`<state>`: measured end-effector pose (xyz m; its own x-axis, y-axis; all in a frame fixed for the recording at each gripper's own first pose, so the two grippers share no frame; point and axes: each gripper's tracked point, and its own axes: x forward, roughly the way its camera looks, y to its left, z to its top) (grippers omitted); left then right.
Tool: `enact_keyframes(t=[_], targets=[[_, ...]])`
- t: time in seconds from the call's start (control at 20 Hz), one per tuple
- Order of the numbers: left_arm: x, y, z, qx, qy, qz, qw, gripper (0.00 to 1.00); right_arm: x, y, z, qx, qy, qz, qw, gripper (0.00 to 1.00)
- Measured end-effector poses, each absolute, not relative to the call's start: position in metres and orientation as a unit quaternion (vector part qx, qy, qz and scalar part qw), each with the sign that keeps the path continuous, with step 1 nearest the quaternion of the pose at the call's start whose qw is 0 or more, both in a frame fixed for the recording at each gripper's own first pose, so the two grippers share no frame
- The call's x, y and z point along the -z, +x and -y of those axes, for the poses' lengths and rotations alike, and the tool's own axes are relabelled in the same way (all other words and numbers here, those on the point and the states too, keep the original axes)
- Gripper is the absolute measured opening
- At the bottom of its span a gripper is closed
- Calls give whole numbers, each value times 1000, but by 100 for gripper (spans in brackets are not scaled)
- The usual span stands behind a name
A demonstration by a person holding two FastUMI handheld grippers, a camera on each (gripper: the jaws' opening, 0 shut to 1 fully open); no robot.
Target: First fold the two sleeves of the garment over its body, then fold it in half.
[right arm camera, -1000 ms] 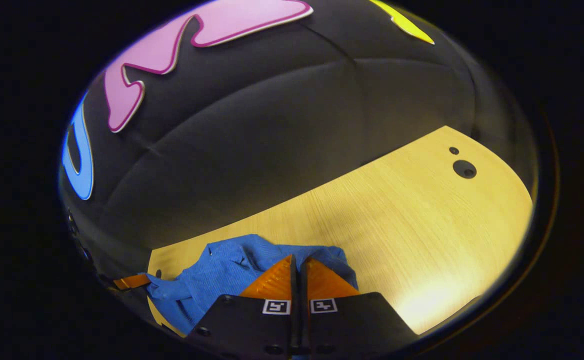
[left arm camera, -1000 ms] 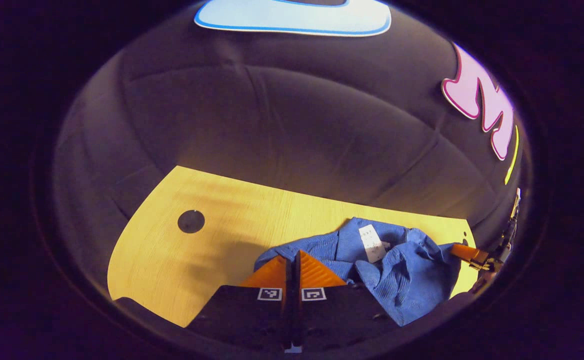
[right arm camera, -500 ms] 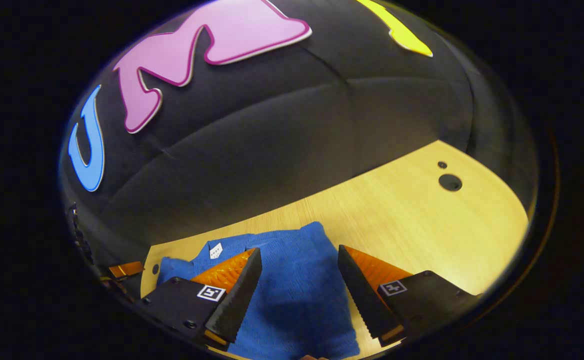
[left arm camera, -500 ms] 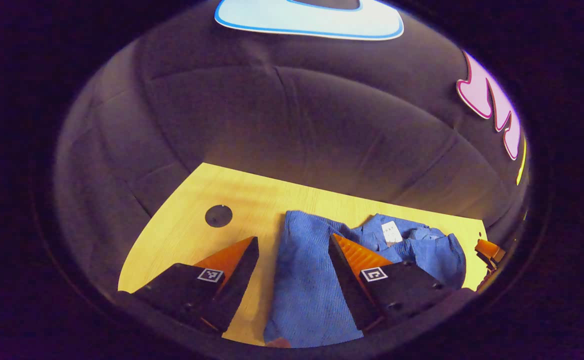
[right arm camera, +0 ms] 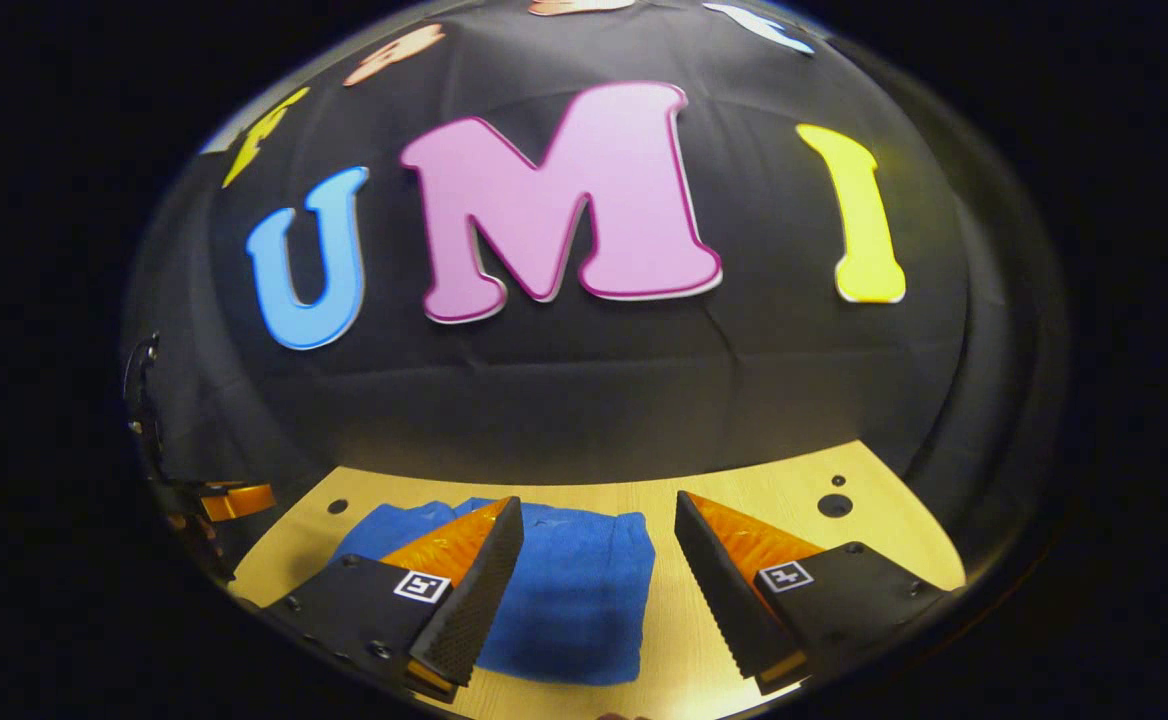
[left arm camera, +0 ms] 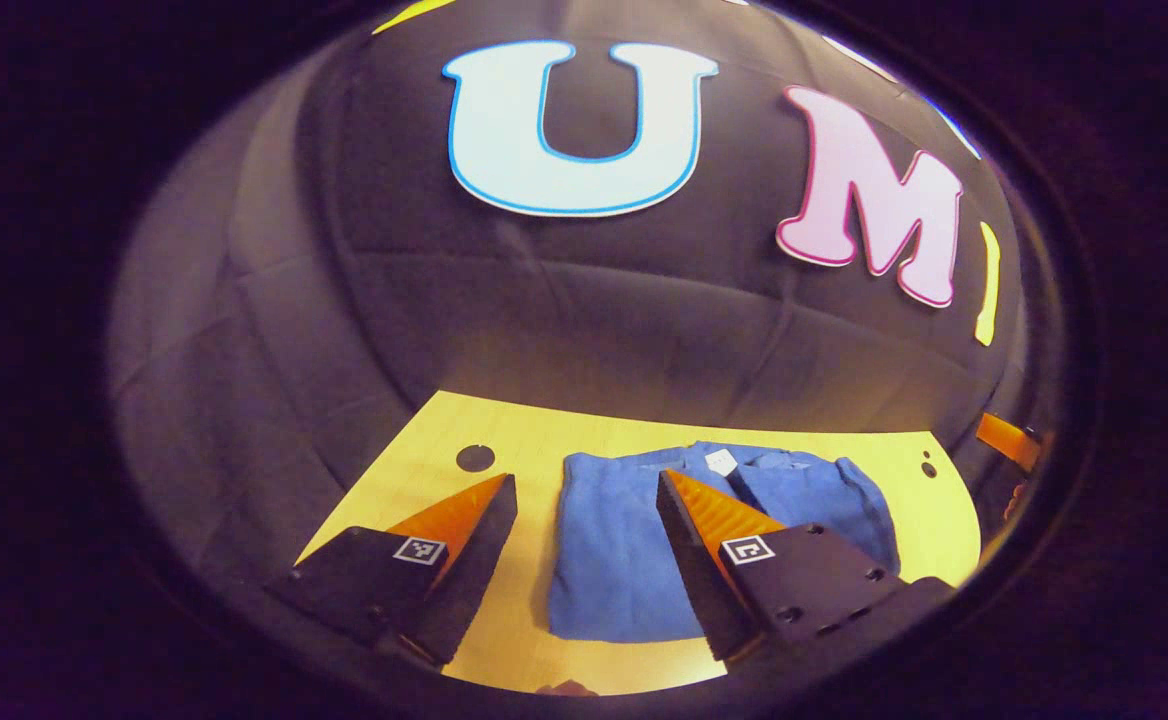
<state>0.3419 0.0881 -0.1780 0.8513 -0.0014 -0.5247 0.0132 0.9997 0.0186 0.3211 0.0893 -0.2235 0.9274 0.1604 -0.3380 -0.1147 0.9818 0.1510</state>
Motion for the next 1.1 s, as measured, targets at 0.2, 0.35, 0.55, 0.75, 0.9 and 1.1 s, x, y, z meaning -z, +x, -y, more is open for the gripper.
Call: enact_keyframes(t=[0.2, 0.35, 0.55, 0.75, 0.9, 1.1], targets=[[136, 275, -38, 20, 41, -226, 973, 83, 177, 250, -109, -116, 20, -141, 983, 96], [100, 230, -4, 37, 45, -189, 980, 82, 145, 190, -126, -138, -21, -112, 984, 96], [66, 174, 9, 43, 59, -152, 986, 82, 87, 122, -137, -146, -34, -52, 987, 92], [24, 118, -2, 60, 53, -91, 993, 81, 67, 71, -131, -107, -22, -56, 992, 99], [14, 79, -16, 49, 54, -71, 995, 80, 41, 48, -129, -84, -11, -34, 996, 100], [3, 33, -32, 60, 24, -60, 996, 80, 25, 12, -135, -66, 2, -24, 998, 99]])
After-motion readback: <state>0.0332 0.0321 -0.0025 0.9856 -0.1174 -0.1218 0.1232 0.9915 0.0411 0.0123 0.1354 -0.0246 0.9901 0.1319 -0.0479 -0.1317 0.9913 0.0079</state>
